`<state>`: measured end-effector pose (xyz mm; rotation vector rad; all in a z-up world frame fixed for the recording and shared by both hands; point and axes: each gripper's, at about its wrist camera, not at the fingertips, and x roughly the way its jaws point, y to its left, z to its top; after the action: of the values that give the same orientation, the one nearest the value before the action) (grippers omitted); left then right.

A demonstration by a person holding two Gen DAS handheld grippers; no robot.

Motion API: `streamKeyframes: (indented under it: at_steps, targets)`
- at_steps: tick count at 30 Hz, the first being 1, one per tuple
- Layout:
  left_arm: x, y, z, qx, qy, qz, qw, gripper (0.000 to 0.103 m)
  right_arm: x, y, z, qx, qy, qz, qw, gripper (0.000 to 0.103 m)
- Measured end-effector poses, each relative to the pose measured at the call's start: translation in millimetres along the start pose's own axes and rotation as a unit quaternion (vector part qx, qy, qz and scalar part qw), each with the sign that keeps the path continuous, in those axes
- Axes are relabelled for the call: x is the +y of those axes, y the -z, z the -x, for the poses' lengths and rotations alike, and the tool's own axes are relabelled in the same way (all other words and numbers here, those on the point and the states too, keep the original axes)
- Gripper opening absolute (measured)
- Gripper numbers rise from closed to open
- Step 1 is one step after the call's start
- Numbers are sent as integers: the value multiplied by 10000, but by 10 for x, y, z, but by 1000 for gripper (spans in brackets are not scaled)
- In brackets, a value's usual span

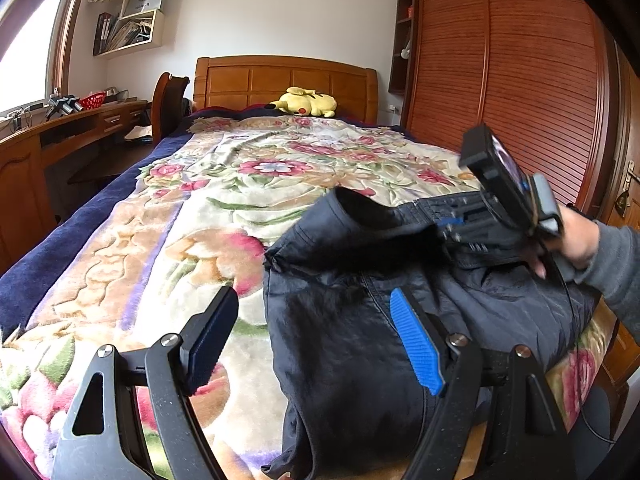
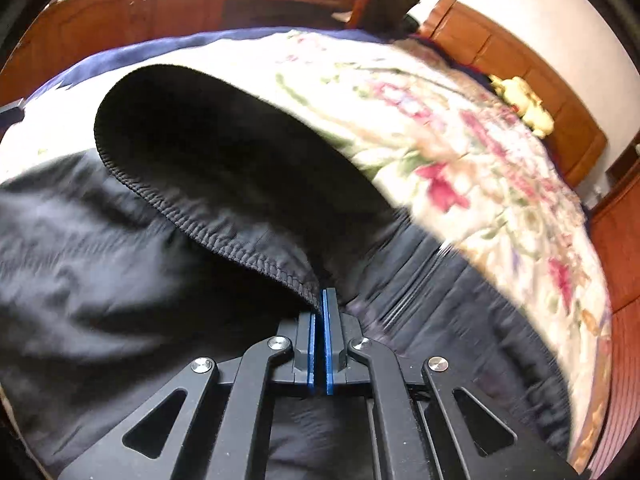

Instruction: Fold large clothes

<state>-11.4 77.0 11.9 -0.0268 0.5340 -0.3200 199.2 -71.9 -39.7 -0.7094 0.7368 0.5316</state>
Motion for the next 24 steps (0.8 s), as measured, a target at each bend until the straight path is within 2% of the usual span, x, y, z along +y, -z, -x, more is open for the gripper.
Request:
streamKeyframes:
  at_steps: [6,7,8,10,13,15,18,24]
  targets:
    - [-30,12,-9,4,32,-71,10000,79,-282,-356,-248,-285,490,-143,9983,3]
    - [-36,16,-11,10,27,-87,10000,79,-320,-416,-289,-303,496,-246,9980,6]
    - [-37,21,-15,17,22,-95,10000,79,-376,-427,-327,-306,469,-353,9978,12]
    - [-35,31,-31,49,32,-93,9999,79,-436,-461,-336,-261,525,-529,9969,36]
    - [-41,42,-54,82,38,-112,9999,79,-585,-437,-315,-244,382,-826,9955,52]
    - [-39,36,-67,78,56,-115,9999,79,-587,-381,-211,-209,411,-841,9954,53]
    - [-52,28,-69,75,67,-116,9999,79,-732,-277,-13,-218,726,-774,9941,53]
    - [-75,34,-74,91,90,-138,9998,79,-1142,188,483,-370,1150,-1335,9837,53]
